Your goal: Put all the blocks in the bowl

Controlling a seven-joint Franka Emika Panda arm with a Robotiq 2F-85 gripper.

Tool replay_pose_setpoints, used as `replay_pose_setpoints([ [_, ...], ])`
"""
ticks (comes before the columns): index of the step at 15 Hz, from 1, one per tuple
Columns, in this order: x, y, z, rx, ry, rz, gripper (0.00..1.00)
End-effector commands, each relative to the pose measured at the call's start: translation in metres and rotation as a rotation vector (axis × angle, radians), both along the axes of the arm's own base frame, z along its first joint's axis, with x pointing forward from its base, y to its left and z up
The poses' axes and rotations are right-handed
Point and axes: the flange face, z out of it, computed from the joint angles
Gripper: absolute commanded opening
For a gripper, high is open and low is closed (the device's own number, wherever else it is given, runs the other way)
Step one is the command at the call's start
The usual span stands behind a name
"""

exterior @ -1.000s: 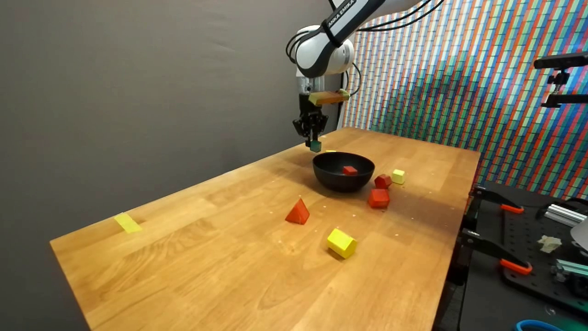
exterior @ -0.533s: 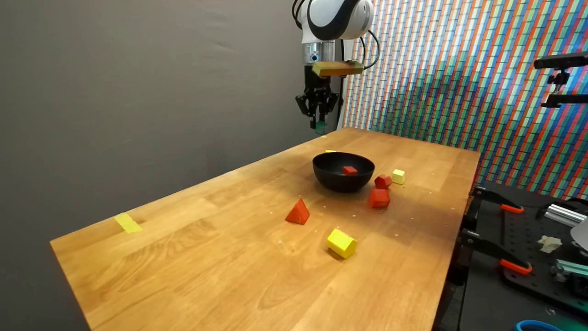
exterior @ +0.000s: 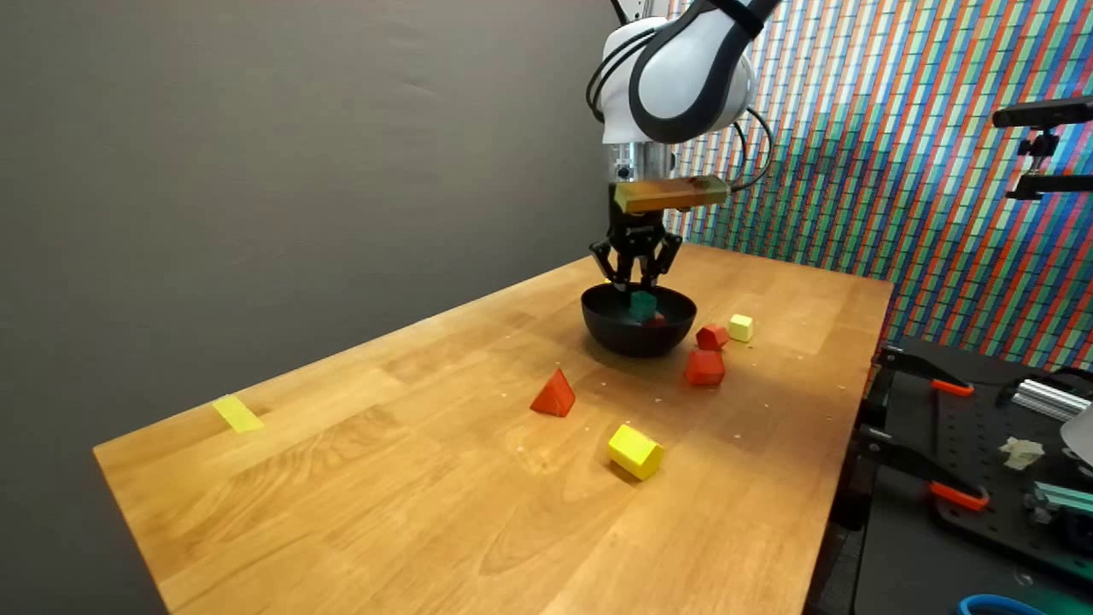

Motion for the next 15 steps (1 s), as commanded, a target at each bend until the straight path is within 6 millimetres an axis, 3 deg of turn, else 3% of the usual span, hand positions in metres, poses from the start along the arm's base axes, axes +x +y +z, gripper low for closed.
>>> replay_pose_setpoints([
  [1, -0.026, 0.004, 0.0, 0.029, -0.077, -0.067, 0.55],
  [4, -0.036, -0.001, 0.009, 0.052, -0.128, -0.075, 0.76],
  [7, -0.045, -0.01, 0.039, 0.042, -0.189, -0.076, 1.0],
  [12, -0.029, -0.052, 0.109, 0.002, -0.234, -0.004, 1.0],
  [13, -0.028, -0.038, 0.08, 0.005, -0.226, -0.032, 1.0],
  [15, -0.027, -0.052, 0.1, 0.004, -0.234, -0.027, 1.0],
])
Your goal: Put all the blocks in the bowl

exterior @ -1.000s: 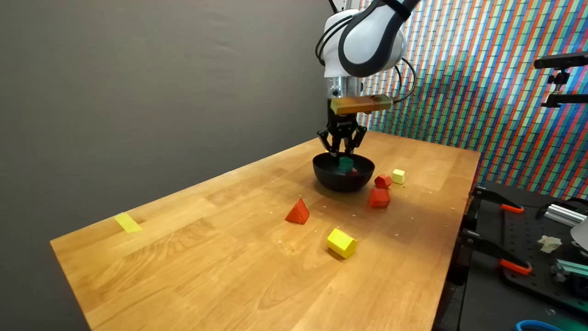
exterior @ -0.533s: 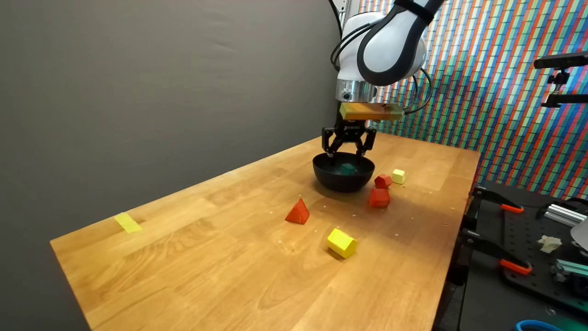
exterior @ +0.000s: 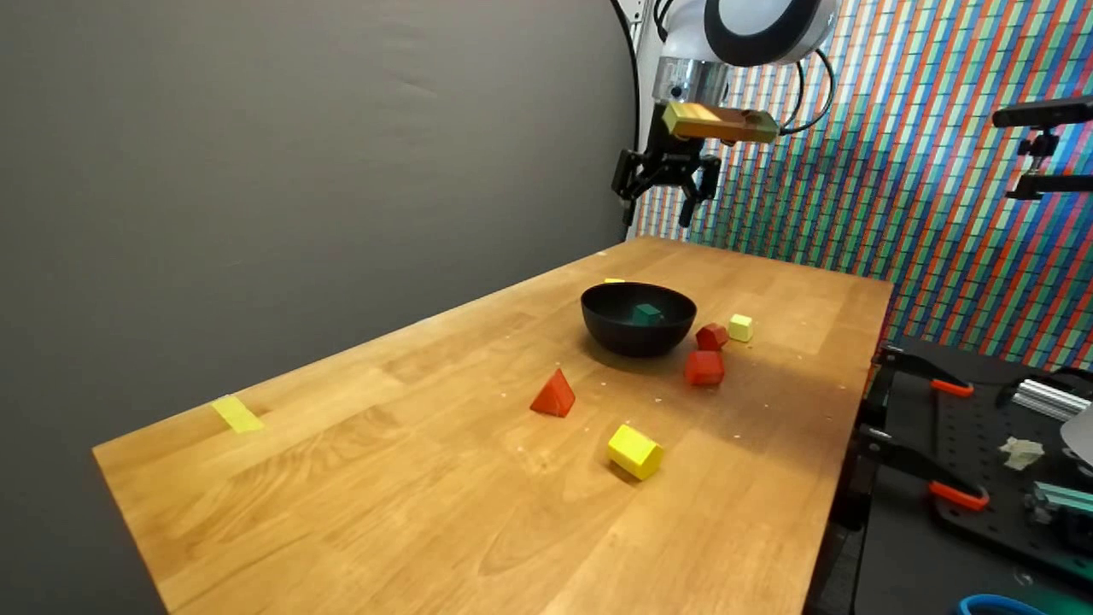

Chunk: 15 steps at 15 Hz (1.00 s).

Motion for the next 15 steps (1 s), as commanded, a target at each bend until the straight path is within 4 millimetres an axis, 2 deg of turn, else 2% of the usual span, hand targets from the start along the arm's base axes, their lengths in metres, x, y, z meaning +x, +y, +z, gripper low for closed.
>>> replay_pose_setpoints([
  [1, 0.004, -0.002, -0.002, -0.034, 0.013, 0.106, 1.0],
  [4, 0.018, -0.003, -0.01, -0.039, 0.066, 0.267, 1.0],
  [9, 0.051, -0.01, -0.002, -0.006, 0.123, 0.544, 1.0],
  [10, 0.057, -0.013, 0.0, -0.006, 0.137, 0.562, 1.0],
  [11, 0.063, -0.013, 0.001, -0.002, 0.129, 0.466, 1.0],
  [12, 0.046, -0.011, -0.004, -0.018, 0.126, 0.497, 1.0],
  [14, 0.055, -0.015, -0.002, -0.018, 0.127, 0.485, 1.0],
  [15, 0.058, -0.016, -0.012, -0.034, 0.108, 0.484, 1.0],
])
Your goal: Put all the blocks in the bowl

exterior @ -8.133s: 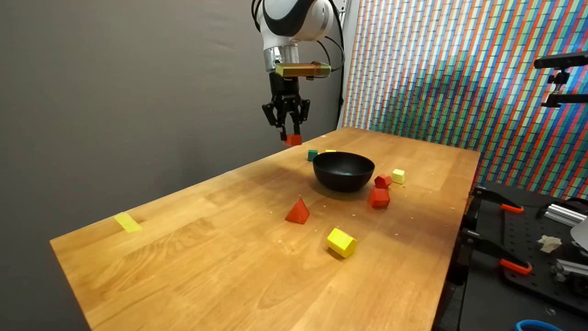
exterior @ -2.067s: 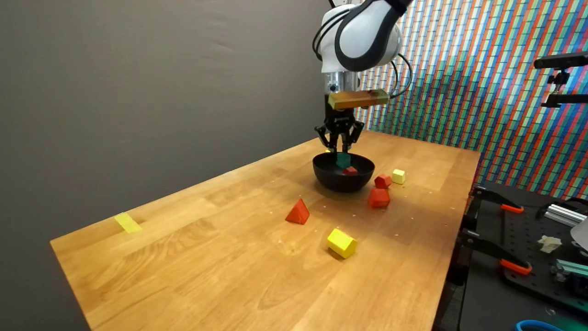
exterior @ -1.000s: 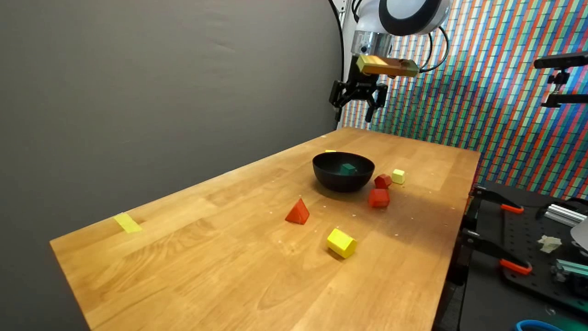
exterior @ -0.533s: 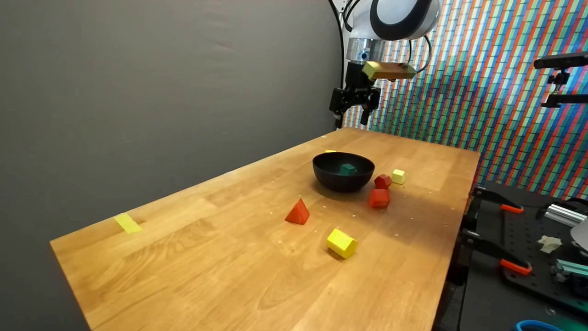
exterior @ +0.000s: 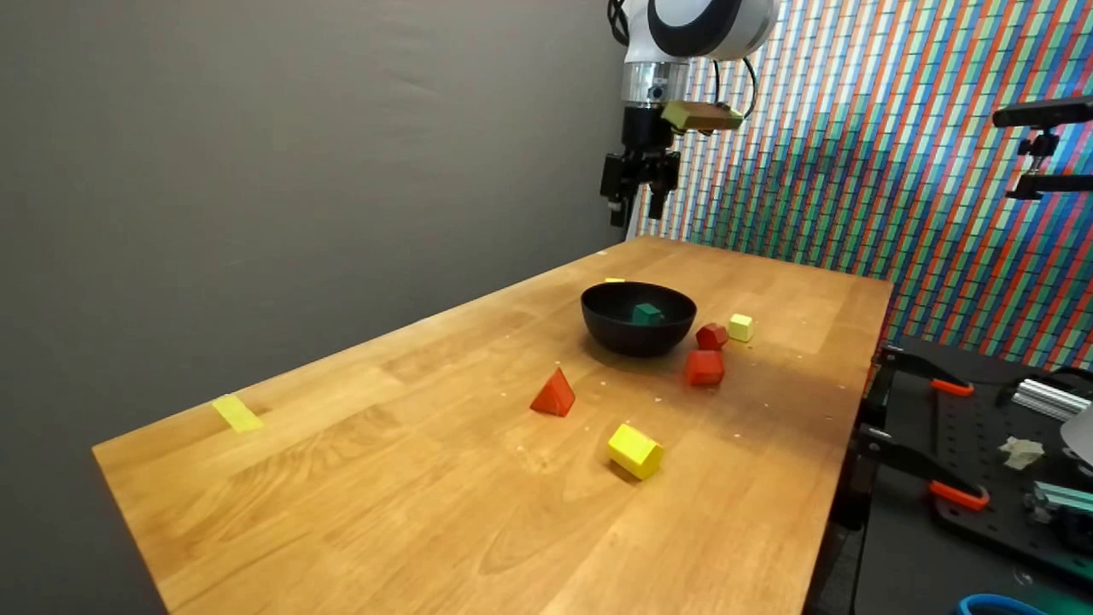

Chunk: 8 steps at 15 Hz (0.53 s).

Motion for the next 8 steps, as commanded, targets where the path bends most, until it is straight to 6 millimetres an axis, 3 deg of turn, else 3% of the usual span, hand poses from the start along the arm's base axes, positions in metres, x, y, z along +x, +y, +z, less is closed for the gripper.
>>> replay_pose_setpoints([
  [1, 0.009, -0.007, -0.017, -0.006, -0.048, 0.007, 1.0],
  [8, 0.046, -0.053, -0.069, -0.03, -0.18, -0.05, 1.0],
])
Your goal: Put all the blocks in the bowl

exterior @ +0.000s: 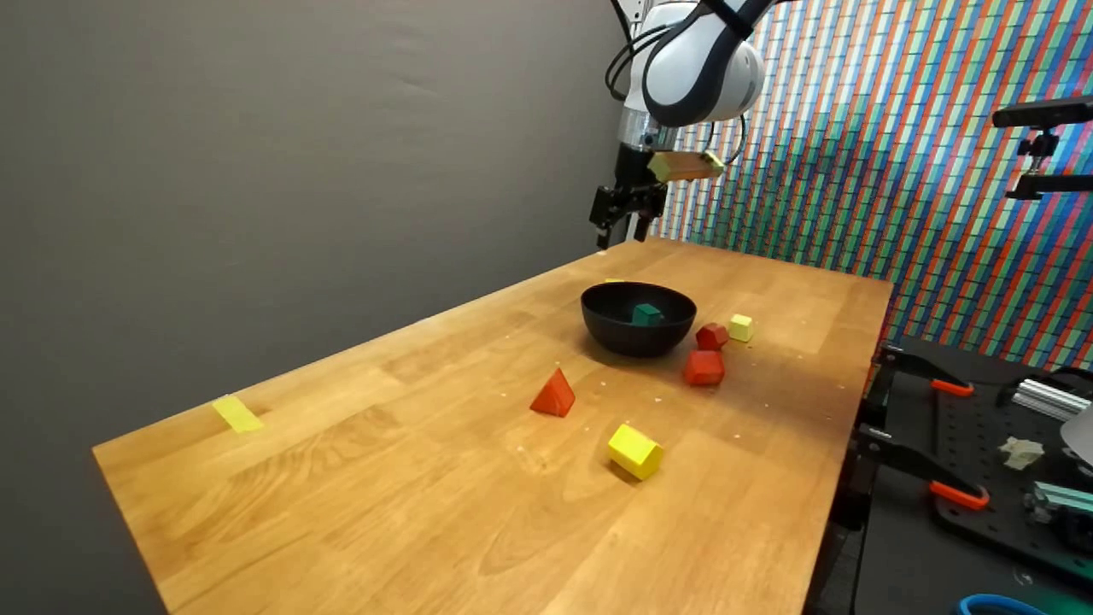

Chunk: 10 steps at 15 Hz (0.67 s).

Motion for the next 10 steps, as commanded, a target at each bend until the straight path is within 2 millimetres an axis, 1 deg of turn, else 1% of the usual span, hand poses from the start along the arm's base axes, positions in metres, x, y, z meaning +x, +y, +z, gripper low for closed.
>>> replay_pose_setpoints([
  [1, 0.022, -0.021, -0.022, 0.009, -0.01, -0.018, 1.0],
  [4, 0.028, -0.033, -0.043, 0.038, 0.015, -0.059, 1.0],
  [6, 0.033, -0.039, -0.053, 0.052, 0.022, -0.081, 1.0],
  [9, 0.039, -0.041, -0.066, 0.088, 0.028, -0.115, 1.0],
  [10, 0.04, -0.04, -0.068, 0.103, 0.035, -0.124, 0.97],
])
